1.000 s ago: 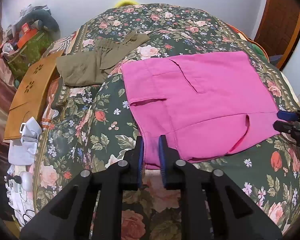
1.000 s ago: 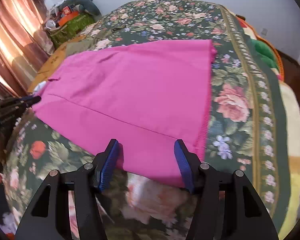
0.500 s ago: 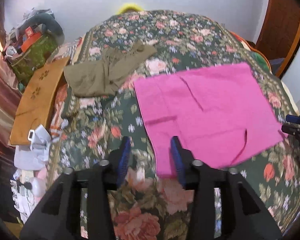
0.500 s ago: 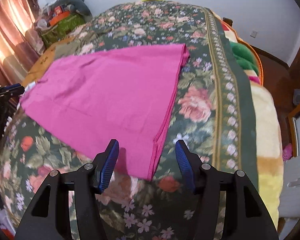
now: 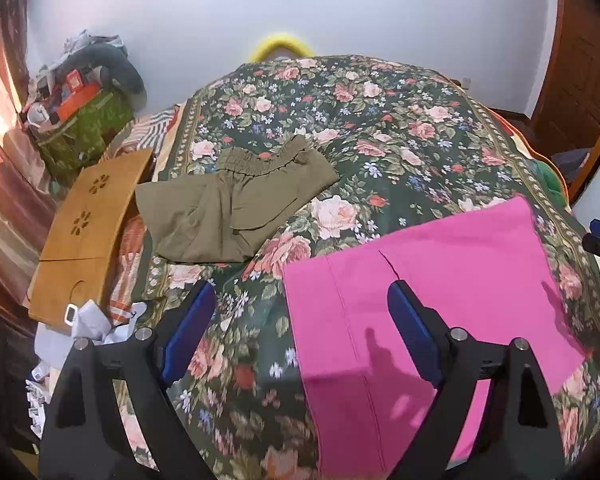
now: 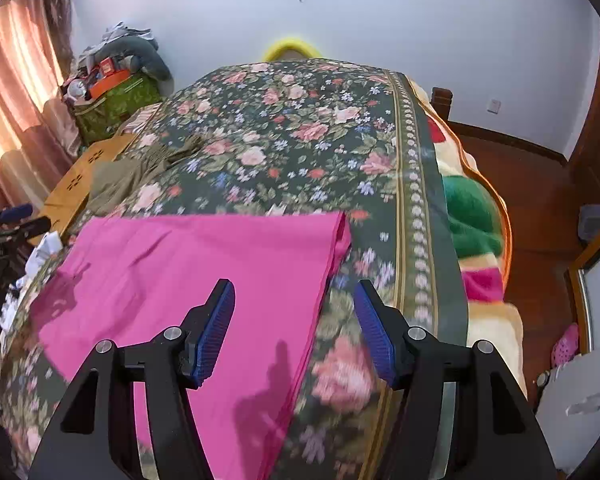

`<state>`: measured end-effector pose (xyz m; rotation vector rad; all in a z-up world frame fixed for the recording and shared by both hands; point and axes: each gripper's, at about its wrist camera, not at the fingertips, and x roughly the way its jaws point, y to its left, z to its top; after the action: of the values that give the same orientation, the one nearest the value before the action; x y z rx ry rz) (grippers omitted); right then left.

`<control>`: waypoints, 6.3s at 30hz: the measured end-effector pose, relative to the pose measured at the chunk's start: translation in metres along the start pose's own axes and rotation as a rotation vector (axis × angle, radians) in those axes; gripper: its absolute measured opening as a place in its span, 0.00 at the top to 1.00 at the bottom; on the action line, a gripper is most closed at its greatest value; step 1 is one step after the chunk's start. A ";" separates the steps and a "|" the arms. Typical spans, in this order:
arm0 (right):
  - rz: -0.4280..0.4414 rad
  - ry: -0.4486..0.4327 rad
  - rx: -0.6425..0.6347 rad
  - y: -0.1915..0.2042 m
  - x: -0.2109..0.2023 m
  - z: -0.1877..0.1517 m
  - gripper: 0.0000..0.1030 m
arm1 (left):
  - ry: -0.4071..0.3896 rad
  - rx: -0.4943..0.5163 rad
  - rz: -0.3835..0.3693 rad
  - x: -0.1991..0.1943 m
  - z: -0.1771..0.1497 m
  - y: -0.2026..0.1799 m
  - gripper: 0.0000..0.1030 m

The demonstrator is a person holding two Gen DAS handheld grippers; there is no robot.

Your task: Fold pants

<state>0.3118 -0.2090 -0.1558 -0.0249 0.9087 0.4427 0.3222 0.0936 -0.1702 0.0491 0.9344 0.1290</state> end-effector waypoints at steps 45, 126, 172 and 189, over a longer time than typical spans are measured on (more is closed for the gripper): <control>-0.085 0.025 -0.071 -0.031 0.105 0.043 0.99 | 0.193 0.041 -0.130 0.107 -0.007 0.001 0.57; 0.175 0.301 -0.021 0.059 0.032 -0.076 0.12 | 0.181 -0.068 -0.112 0.006 -0.094 0.021 0.08; 0.232 0.186 -0.108 0.109 0.027 -0.076 0.12 | 0.277 -0.424 -0.478 0.011 -0.096 0.009 0.46; 0.165 0.162 -0.070 0.077 0.010 -0.090 0.13 | -0.015 -0.063 0.055 -0.047 -0.093 -0.008 0.77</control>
<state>0.2201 -0.1538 -0.2066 -0.0507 1.0590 0.6326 0.2203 0.0786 -0.1887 0.0178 0.9137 0.2088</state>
